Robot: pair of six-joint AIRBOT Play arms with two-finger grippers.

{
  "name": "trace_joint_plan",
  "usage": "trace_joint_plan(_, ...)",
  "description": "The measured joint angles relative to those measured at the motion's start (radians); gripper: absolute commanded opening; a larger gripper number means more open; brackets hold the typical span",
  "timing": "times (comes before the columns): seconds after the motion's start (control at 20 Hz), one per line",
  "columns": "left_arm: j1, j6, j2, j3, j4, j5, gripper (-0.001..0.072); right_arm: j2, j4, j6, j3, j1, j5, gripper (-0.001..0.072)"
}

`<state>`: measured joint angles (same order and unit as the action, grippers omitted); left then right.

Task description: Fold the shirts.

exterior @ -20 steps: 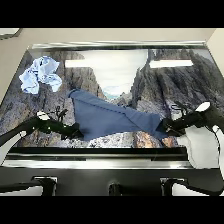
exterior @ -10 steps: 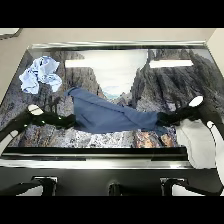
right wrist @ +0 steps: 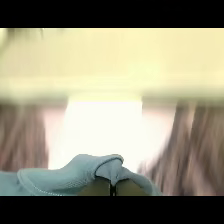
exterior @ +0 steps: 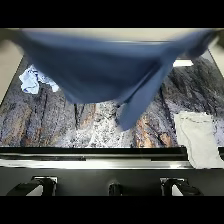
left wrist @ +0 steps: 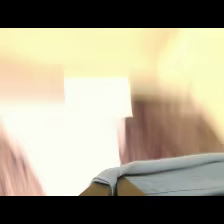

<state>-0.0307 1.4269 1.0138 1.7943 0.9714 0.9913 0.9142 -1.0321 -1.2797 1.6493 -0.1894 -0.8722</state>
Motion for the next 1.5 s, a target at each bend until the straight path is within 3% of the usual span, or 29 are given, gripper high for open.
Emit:
trace_joint_plan(0.15, -0.008, 0.053, -0.077, 0.178, 0.05, -0.042, 0.0025, -0.113, -0.009, -0.028, 0.122, 0.0, 0.116, 0.004)
trace_joint_plan(0.3, -0.011, 0.094, -0.144, 0.197, 0.116, -0.057, 0.0024, -0.17, -0.078, -0.126, 0.169, 0.0, 0.147, 0.0041)
trace_joint_plan(0.6, -0.013, 0.142, -0.105, 0.14, 0.24, -0.04, 0.0025, -0.115, -0.178, -0.275, 0.193, 0.0, 0.016, 0.0041)
trace_joint_plan(0.95, -0.014, 0.106, 0.231, -0.082, 0.298, 0.011, 0.0025, 0.31, -0.145, -0.319, 0.195, 0.026, -0.297, 0.0041)
trace_joint_plan(1.1, -0.022, 0.098, 0.415, -0.13, 0.328, 0.014, 0.0026, 0.554, -0.14, -0.332, 0.194, 0.098, -0.307, 0.0042)
trace_joint_plan(1.3, -0.043, 0.131, 0.619, -0.152, 0.345, 0.028, 0.0028, 0.814, -0.119, -0.367, 0.194, 0.197, -0.199, 0.0049)
trace_joint_plan(1.35, -0.046, 0.148, 0.653, -0.154, 0.344, 0.038, 0.0089, 0.859, -0.115, -0.375, 0.194, 0.212, -0.181, 0.0152)
trace_joint_plan(1.4, -0.049, 0.162, 0.684, -0.156, 0.339, 0.055, 0.0328, 0.891, -0.111, -0.382, 0.194, 0.221, -0.176, 0.042)
trace_joint_plan(1.45, -0.051, 0.171, 0.703, -0.156, 0.336, 0.071, 0.059, 0.91, -0.104, -0.39, 0.195, 0.225, -0.174, 0.0537)
trace_joint_plan(1.5, -0.055, 0.171, 0.717, -0.155, 0.33, 0.099, 0.0649, 0.919, -0.096, -0.393, 0.197, 0.222, -0.183, 0.0555)
